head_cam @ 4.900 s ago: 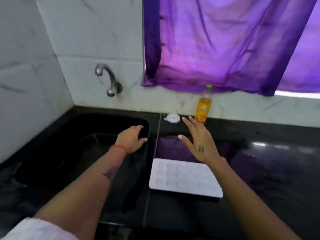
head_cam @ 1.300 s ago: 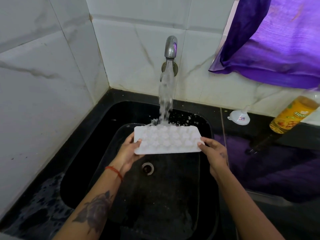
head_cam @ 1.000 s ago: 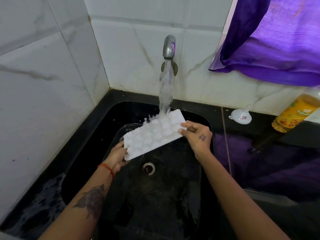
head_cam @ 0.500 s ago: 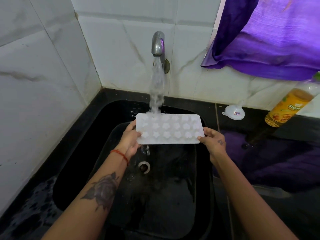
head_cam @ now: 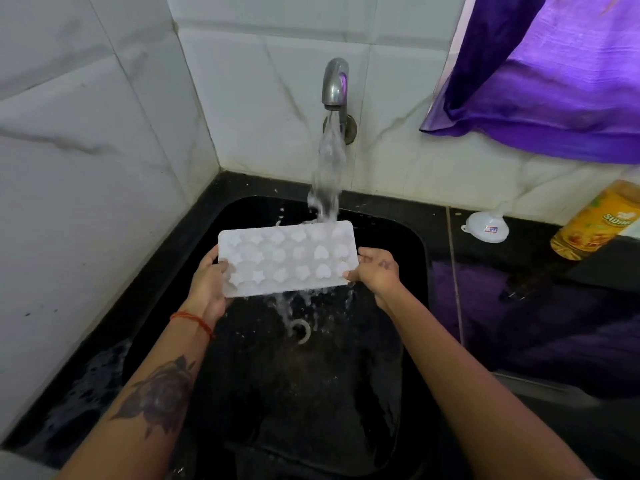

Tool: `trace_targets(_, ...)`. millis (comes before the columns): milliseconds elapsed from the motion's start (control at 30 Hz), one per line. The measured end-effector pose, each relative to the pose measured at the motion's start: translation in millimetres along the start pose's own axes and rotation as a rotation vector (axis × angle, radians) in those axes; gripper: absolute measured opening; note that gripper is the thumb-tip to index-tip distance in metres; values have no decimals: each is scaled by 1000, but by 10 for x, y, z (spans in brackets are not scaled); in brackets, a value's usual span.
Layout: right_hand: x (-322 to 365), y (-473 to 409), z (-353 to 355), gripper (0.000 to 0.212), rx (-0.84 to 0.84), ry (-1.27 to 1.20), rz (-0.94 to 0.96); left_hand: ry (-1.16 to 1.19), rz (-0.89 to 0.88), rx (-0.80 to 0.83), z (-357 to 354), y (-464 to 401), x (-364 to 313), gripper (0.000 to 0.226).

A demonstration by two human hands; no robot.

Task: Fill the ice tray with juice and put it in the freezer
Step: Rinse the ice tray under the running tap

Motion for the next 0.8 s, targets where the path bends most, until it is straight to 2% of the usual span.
trace_targets(33,16,9,-23,50,17,17,28,44,68,37,33,11,11,34)
trace_targets(100,17,23,-30,39,14,52,80,99,228,92,83,37,51,44)
trace_targets(200,-66,33,46,48,-42,68,113,18,275,34,134,69,128,60)
trace_targets(267,-172,27,139,49,-71,70,124,53,323,35,116,86,226,70)
trace_targets(333,-301,33,250,37,-90,1,73,104,367,42,51,138,323,79)
trace_targets(400,-399,88,362,16,-90,-175,-51,166,387,59,-49,213,390,82)
trace_targets(433,-432,118,417,11,-86,-270,-99,191,386,64,-106,249,405,79)
trace_targets(600,-484,116,622,45,-33,-570,-191,272,334,142,-415,393,341,51)
trace_targets(633,-453,126,634,45,-30,-629,-200,284,314,186,-472,410,312,51)
trace_targets(700,-363,149,650,31,-30,-732,-180,291,275,266,-566,457,239,49)
trace_targets(800,-240,141,706,19,-34,-926,-152,334,249,262,-659,473,133,25)
Point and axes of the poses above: each hand's wrist, its own y-axis away from the middle knuckle, its own z-axis out of the back of the hand, x = y × z, the point moved 1 cm from there along -y, towards the middle knuckle, and after that the axes turned 8 degrees about -x, right-handed, at the moved point
